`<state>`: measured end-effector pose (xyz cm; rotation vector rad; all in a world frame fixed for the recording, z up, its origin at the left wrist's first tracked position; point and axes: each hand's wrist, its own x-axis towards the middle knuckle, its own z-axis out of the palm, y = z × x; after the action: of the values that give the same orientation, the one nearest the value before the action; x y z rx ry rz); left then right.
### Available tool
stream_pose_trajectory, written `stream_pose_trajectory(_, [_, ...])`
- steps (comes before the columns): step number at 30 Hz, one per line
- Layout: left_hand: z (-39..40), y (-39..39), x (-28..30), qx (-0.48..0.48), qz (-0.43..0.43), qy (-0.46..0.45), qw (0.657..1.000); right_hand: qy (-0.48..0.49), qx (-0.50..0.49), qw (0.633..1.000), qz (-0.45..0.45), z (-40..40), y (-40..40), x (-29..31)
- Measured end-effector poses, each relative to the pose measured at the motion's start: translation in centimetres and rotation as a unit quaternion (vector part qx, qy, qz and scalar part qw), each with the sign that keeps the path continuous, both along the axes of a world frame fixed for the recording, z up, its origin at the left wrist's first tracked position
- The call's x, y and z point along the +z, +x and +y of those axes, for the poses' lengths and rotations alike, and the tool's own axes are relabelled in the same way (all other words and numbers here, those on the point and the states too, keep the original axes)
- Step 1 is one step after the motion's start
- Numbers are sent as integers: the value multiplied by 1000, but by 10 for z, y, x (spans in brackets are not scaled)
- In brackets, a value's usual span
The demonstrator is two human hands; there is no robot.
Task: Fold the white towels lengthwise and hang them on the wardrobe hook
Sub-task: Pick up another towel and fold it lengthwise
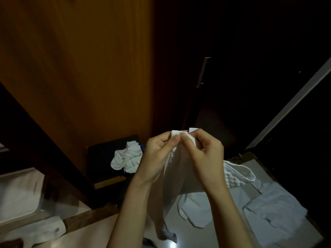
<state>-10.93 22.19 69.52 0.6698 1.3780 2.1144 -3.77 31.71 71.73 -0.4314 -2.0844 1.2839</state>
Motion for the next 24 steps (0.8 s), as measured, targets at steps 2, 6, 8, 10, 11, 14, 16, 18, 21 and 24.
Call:
stream_pose_trajectory(2, [-2, -1, -2, 11, 1, 3, 1000, 9, 24, 1000, -7, 1, 0, 2])
stream_pose_trajectory(6, [-3, -2, -3, 48, 10, -5, 999, 9, 27, 1000, -1, 6, 1, 5])
stream_pose_trajectory(8, [-3, -3, -4, 60, 9, -10, 998, 27, 23, 999, -16, 9, 3, 4])
stream_pose_trajectory(10, [-3, -3, -5, 68, 4, -13, 998, 89, 26, 995, -29, 10, 2, 3])
stream_pose_trajectory(11, [-3, -3, -5, 73, 3, -15, 997, 127, 19, 991, -28, 8, 2, 2])
stream_pose_trajectory(14, [-3, -3, -5, 92, 4, -26, 995, 169, -15, 985, -24, 4, 1, -2])
stream_pose_trajectory(16, [-3, -3, -6, 100, 12, -29, 995, 162, -6, 986, -33, 3, 1, -3])
stream_pose_trajectory(18, [-4, -3, -6, 103, 21, -29, 994, 164, 9, 985, -47, 5, 1, -2])
stream_pose_trajectory(21, [-4, -4, -7, 96, 28, -30, 995, 184, 12, 980, -75, 9, 1, -2])
stream_pose_trajectory(24, [-4, -4, -8, 98, 21, -28, 995, 228, 20, 966, -116, 13, 1, -4])
